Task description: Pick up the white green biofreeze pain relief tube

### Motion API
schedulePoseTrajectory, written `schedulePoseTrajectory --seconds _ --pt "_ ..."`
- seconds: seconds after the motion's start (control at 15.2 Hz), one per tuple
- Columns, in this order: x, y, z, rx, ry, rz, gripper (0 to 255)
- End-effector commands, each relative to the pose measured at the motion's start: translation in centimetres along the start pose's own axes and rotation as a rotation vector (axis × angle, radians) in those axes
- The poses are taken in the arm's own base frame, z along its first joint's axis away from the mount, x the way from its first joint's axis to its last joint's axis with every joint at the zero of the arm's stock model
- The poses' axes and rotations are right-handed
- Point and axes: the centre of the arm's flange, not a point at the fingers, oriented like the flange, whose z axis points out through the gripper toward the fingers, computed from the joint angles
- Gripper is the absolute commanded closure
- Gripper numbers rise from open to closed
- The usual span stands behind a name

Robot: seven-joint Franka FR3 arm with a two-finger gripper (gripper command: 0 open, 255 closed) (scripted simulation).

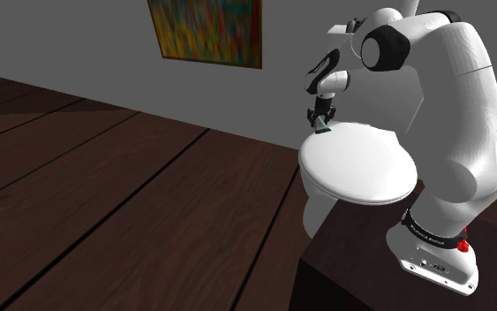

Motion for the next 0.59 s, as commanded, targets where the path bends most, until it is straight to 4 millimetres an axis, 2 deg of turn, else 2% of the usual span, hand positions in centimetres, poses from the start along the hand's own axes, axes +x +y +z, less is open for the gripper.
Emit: schedulePoseTrajectory --seconds 0.0,0.33,0.53 --pt "0.0 0.0 0.0 0.0 0.0 0.0 255" --pt "0.0 0.0 0.0 0.0 0.0 0.0 255" --pt "0.0 0.0 -1.6 0.0 0.0 0.0 255"
